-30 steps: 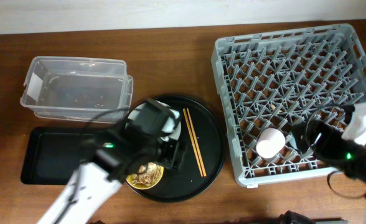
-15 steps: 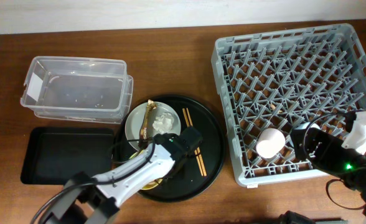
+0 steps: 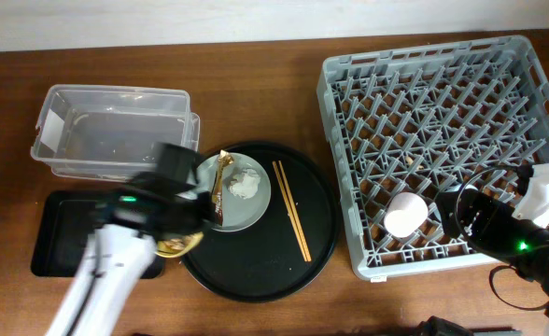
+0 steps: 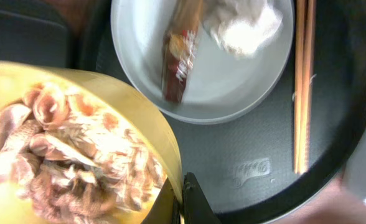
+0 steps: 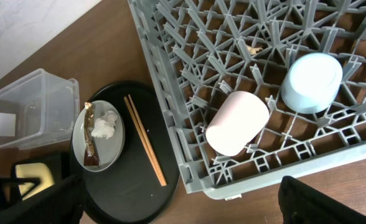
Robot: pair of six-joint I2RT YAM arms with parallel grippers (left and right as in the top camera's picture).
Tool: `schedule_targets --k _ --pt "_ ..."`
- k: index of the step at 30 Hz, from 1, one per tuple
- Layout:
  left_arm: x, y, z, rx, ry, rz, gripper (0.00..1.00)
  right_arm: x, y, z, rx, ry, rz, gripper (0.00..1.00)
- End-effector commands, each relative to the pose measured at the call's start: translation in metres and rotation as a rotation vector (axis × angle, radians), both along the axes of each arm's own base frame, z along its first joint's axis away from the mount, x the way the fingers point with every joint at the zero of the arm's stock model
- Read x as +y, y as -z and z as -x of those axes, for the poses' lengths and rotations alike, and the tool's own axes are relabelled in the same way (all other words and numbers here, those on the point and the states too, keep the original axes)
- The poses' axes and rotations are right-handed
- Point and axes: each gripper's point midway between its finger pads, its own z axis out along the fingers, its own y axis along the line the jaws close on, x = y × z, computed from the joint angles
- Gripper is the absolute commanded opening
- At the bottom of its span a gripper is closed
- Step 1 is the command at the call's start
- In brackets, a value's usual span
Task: Sort waste into correct bins and load items into the dishwasher rack
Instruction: 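Tip the yellow bowl's scraps onto the black rectangular tray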
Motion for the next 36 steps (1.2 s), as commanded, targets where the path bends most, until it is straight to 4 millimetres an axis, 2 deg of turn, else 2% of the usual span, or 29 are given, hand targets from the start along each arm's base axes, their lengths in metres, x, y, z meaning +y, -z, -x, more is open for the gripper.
schedule_targets --k 1,5,7,9,10,12,17,19,20,22,23,24,25,26,30,32,34,36 --pt "0.019 -0.027 -0.021 -0.106 0.114 0.314 0.00 0.001 -0.005 0.000 -0.018 -0.009 0.003 0.98" --pt "0.056 -0.052 -0.042 -0.288 0.108 0.636 0.00 0.001 -0.005 0.000 -0.018 -0.009 0.003 0.99" --pt "0.068 -0.068 -0.045 -0.387 0.113 0.785 0.00 0.001 -0.005 0.000 -0.018 -0.009 0.004 0.99" --pt "0.087 -0.092 -0.049 -0.530 0.073 0.982 0.00 0.001 -0.005 0.000 -0.018 -0.009 0.003 0.99" --pt "0.096 -0.095 -0.051 -0.573 0.052 1.024 0.00 0.001 -0.005 0.000 -0.017 -0.009 0.003 0.99" --pt "0.111 -0.086 -0.054 -0.574 -0.001 1.038 0.00 0.001 -0.004 0.000 -0.015 -0.009 0.002 0.99" --pt "0.120 -0.067 -0.049 -0.561 -0.033 1.019 0.00 0.001 -0.004 0.001 -0.013 -0.009 0.001 0.99" --pt "0.121 -0.075 -0.042 -0.554 -0.091 1.080 0.00 0.001 -0.004 0.001 -0.010 -0.008 0.000 0.99" --pt "0.123 -0.075 -0.041 -0.583 -0.070 1.053 0.00 0.001 -0.004 0.001 -0.010 -0.009 0.000 0.99" --pt "0.130 -0.062 -0.038 -0.517 -0.116 1.023 0.00 0.001 -0.004 0.001 -0.010 -0.009 0.000 0.99" --pt "0.127 -0.065 -0.033 -0.490 -0.151 1.060 0.00 0.002 -0.003 0.001 -0.008 -0.009 -0.002 0.99" --pt "0.127 -0.072 -0.032 -0.581 -0.086 1.034 0.00 0.002 -0.003 0.002 -0.006 -0.009 -0.002 0.99" --pt "0.131 -0.067 -0.033 -0.611 -0.052 0.986 0.00 0.002 -0.003 0.002 -0.005 -0.009 -0.003 0.99" --pt "0.135 -0.060 -0.033 -0.539 -0.125 1.024 0.00 0.002 -0.003 0.002 -0.004 -0.009 -0.003 0.99" --pt "0.127 -0.063 -0.026 -0.565 -0.126 1.066 0.00 0.002 -0.002 0.003 -0.001 -0.009 -0.005 0.99" --pt "0.132 -0.060 -0.030 -0.664 -0.035 0.983 0.00 0.002 -0.002 0.003 -0.001 -0.009 -0.005 0.99" --pt "0.134 -0.050 -0.032 -0.544 -0.139 1.050 0.00 0.002 -0.002 0.003 -0.002 -0.009 -0.005 0.99" --pt "0.130 -0.052 -0.028 -0.600 -0.070 1.013 0.00 0.002 -0.002 0.003 -0.002 -0.009 -0.005 0.99"
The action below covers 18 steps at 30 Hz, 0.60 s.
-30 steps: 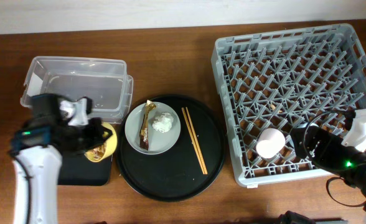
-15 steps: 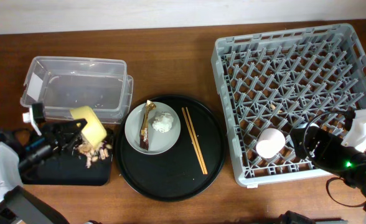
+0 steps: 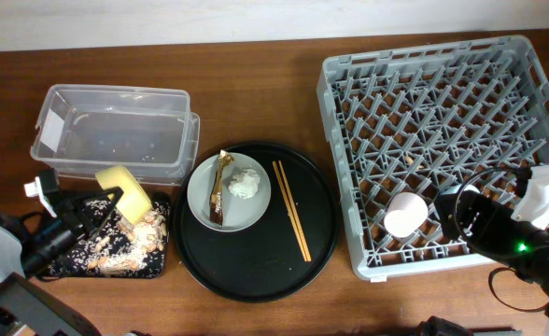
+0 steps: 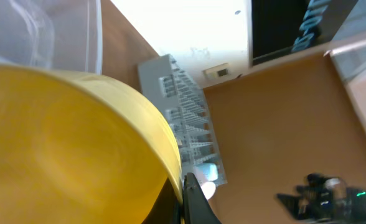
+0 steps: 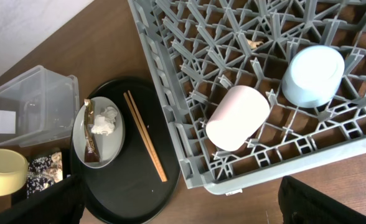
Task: Sort waste into correct bins and load items into the dishwasher rack
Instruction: 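Tip the yellow bowl's scraps onto the black rectangular tray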
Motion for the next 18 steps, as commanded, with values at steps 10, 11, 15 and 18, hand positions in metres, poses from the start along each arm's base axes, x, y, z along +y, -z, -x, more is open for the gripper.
schedule_targets --k 10,11,15,18 --pt "-0.005 0.025 0.010 -0.042 -0.026 0.020 0.00 0.001 -0.004 0.000 -0.016 -0.008 0.002 0.99" --pt "-0.006 0.027 0.012 0.096 -0.040 0.135 0.00 0.001 -0.004 0.000 -0.014 -0.009 0.002 0.99" --pt "-0.008 0.043 0.015 0.069 0.015 -0.002 0.00 0.001 -0.004 0.000 -0.014 -0.008 0.001 0.99" --pt "-0.041 0.047 0.028 0.157 0.164 -0.051 0.00 0.001 -0.004 0.000 -0.014 -0.008 0.001 0.99"
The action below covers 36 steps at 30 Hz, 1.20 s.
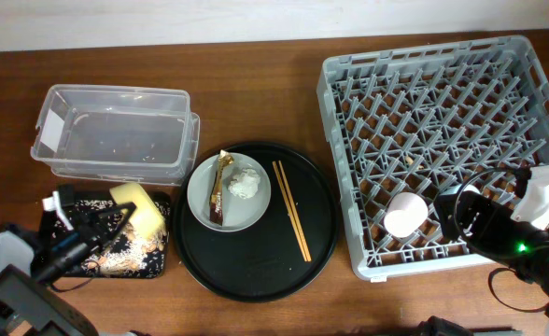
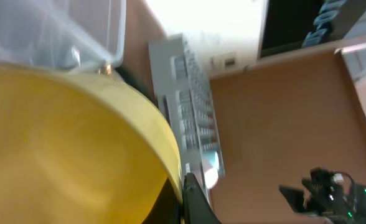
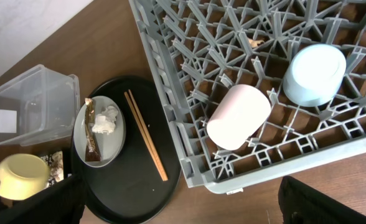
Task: Sort waste into correct bins and load items into the dishwasher rack
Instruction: 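Tip the yellow bowl's scraps onto the black rectangular tray, then set the empty yellow bowl down on the round black tray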
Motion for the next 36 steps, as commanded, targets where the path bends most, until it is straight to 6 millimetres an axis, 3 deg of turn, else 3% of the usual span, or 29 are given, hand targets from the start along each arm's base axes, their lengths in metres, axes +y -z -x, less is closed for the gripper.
schedule_targets --k 1,4,7,10,13,15,18,20,22,24,26,27,29,33,35,36 --pt "-0.038 0.006 0.013 0.079 0.185 -0.073 0.00 0.000 -0.004 0.000 -0.017 -0.007 0.006 0.99" --pt "-0.078 0.007 0.019 0.184 0.338 -0.130 0.00 0.000 -0.004 0.000 -0.017 -0.007 0.006 0.99" --pt "-0.117 0.027 0.027 0.340 0.464 -0.292 0.00 0.000 -0.004 0.000 -0.017 -0.007 0.006 0.99" --pt "-0.143 0.056 0.033 0.466 0.499 -0.577 0.00 0.000 -0.004 -0.001 -0.018 -0.006 0.007 0.99" --pt "-0.159 0.090 0.046 0.573 0.435 -0.977 0.00 -0.001 -0.005 -0.001 -0.019 -0.006 0.008 0.99" --pt "-0.169 0.096 0.052 0.556 0.406 -1.109 0.01 -0.001 -0.004 -0.002 -0.013 -0.005 0.008 0.99" --pt "-0.201 0.104 0.057 0.425 0.391 -1.265 0.13 -0.002 -0.002 -0.004 -0.004 -0.005 0.003 0.99" --pt "-0.218 0.110 0.062 0.391 0.421 -1.271 0.18 -0.003 0.000 -0.006 0.008 -0.005 -0.003 0.99" --pt "-0.226 0.110 0.069 0.408 0.446 -1.244 0.30 -0.004 0.002 -0.007 0.017 -0.005 -0.007 0.99" --pt "-0.227 0.093 0.068 0.426 0.451 -1.235 0.52 -0.005 0.004 -0.009 0.027 -0.005 -0.012 0.99" --pt "-0.215 0.061 0.046 0.398 0.361 -1.292 0.62 -0.005 0.005 -0.009 0.034 -0.006 -0.015 0.99" --pt "-0.202 0.039 0.023 0.347 0.262 -1.356 0.72 -0.004 0.004 -0.009 0.030 -0.011 -0.009 0.99" --pt "-0.180 0.020 -0.014 0.251 0.139 -1.442 0.76 -0.004 0.003 -0.007 0.023 -0.020 0.000 0.98" --pt "-0.144 0.041 -0.054 0.300 0.069 -1.467 0.74 0.001 0.008 0.002 0.062 -0.023 -0.017 0.99" --pt "-0.135 0.066 -0.069 0.347 0.103 -1.445 0.66 0.002 0.010 0.005 0.075 -0.026 -0.022 0.99" --pt "-0.138 0.082 -0.074 0.362 0.159 -1.410 0.57 0.002 0.010 0.005 0.075 -0.026 -0.022 0.99"
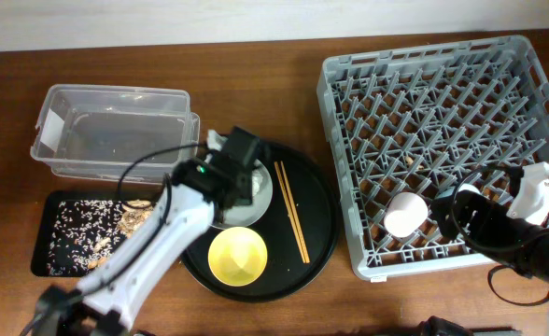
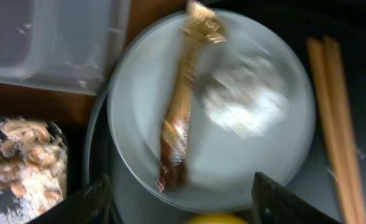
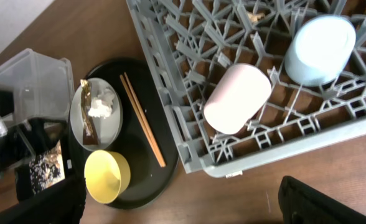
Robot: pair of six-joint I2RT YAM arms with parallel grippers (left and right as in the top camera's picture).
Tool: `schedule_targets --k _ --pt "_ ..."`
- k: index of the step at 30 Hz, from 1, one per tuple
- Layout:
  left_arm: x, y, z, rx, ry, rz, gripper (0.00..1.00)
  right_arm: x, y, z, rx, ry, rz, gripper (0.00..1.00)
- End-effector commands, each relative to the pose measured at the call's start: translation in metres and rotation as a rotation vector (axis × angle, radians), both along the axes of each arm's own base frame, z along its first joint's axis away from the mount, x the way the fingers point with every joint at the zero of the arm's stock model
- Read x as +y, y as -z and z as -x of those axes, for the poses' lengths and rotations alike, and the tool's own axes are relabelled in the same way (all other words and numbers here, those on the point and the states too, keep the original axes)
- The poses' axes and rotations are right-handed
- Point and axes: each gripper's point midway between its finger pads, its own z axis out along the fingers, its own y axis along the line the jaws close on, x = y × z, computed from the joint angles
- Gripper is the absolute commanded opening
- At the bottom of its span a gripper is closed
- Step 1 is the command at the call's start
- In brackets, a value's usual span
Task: Sort waste into correct bins and load items into the dishwasher rack
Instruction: 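Set the empty yellow bowl down on the round black tray, then pick the tissue off the white plate and drop it in the clear bin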
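My left gripper (image 2: 183, 206) hovers open over the pale plate (image 2: 276, 168), nothing between its fingers. On the plate lie a brown wrapper (image 2: 180, 134) and a crumpled tissue (image 2: 245, 106). Two chopsticks (image 1: 291, 224) rest on the round black tray (image 1: 316, 233) beside the plate. The yellow bowl (image 1: 237, 259) stands empty at the tray's front. The black bin (image 1: 55, 261) at the left holds food scraps (image 1: 130, 217). My right gripper (image 3: 180, 208) is open over the table in front of the grey rack (image 1: 536, 140), which holds a pink cup (image 3: 236, 99) and a light blue cup (image 3: 323, 40).
A clear plastic bin (image 1: 116, 131) stands behind the black bin, left of the tray. My left arm (image 1: 153, 252) reaches across the tray's left side and hides part of the plate. Bare brown table (image 1: 256, 84) shows behind the tray.
The yellow bowl, then held tipped at the black bin, now stands empty on the tray's front. My left gripper has let it go and is open above the plate.
My left gripper first held the yellow bowl full of scraps at the tray's left edge. Then the bowl was tipped over the black bin with scraps lying there, and stayed so. Now the empty bowl is on the tray, released. The right arm barely moved.
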Motion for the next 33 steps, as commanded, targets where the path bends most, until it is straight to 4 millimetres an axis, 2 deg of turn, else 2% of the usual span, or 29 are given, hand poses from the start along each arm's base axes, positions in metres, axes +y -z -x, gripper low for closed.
schedule_targets --k 1,3,7,8,9,10,12,15,17,18,19,21,23,25,26,27,28,30,33 --pt "0.011 0.053 -0.016 0.132 0.064 0.005 0.54 0.000 -0.004 0.001 -0.019 -0.008 0.011 0.99" --pt "0.018 0.077 -0.020 0.178 0.044 -0.002 0.48 0.001 -0.004 0.002 -0.017 -0.009 0.010 0.99" --pt "0.019 0.101 -0.018 0.243 0.081 -0.001 0.37 0.001 -0.004 0.002 -0.014 -0.008 0.008 0.99" --pt "0.013 0.102 -0.017 0.255 0.117 0.021 0.26 0.001 -0.004 0.003 -0.013 -0.009 0.008 0.99" --pt "0.008 0.099 -0.015 0.262 0.139 0.049 0.07 0.001 -0.004 0.003 -0.011 -0.008 0.007 0.99" --pt "0.008 0.095 -0.016 0.261 0.138 0.049 0.00 0.001 -0.004 0.003 -0.011 -0.008 0.007 0.99" --pt "0.007 0.075 -0.019 0.243 0.137 0.054 0.00 0.001 -0.003 0.003 -0.010 -0.008 0.007 0.99" --pt "0.010 0.019 -0.031 0.154 0.120 0.057 0.00 0.002 -0.003 0.004 -0.007 -0.012 0.007 0.99" --pt "0.026 -0.018 -0.042 0.069 0.075 0.037 0.00 0.002 -0.003 0.004 -0.007 -0.014 0.008 0.99" --pt "0.041 -0.043 -0.049 -0.003 0.026 0.025 0.00 0.002 -0.003 0.004 -0.008 -0.015 0.009 0.99" --pt "0.053 -0.056 -0.055 -0.052 -0.016 0.028 0.00 0.002 -0.003 0.004 -0.010 -0.021 0.013 0.99" --pt "0.079 -0.064 -0.064 -0.099 -0.112 0.042 0.00 0.002 -0.003 0.004 -0.011 -0.026 0.016 0.99" --pt "0.109 -0.055 -0.078 -0.113 -0.218 0.053 0.00 0.003 -0.003 0.004 -0.012 -0.028 0.012 0.99" --pt "0.127 -0.042 -0.092 -0.121 -0.289 0.090 0.00 0.006 -0.004 0.004 -0.016 -0.036 -0.004 0.98" --pt "0.129 -0.034 -0.100 -0.119 -0.293 0.134 0.00 0.007 -0.004 0.005 -0.016 -0.039 -0.012 0.99" --pt "0.126 -0.026 -0.109 -0.118 -0.286 0.187 0.20 0.007 -0.004 0.005 -0.015 -0.039 -0.012 0.99" --pt "0.126 -0.026 -0.114 -0.133 -0.285 0.198 0.31 0.008 -0.005 0.006 -0.016 -0.040 -0.011 0.99" --pt "0.123 -0.040 -0.123 -0.176 -0.272 0.219 0.36 0.009 -0.006 0.009 -0.024 -0.042 -0.005 0.99" --pt "0.097 -0.071 -0.122 -0.182 -0.201 0.323 0.39 0.010 -0.007 0.011 -0.034 -0.042 0.000 0.99"
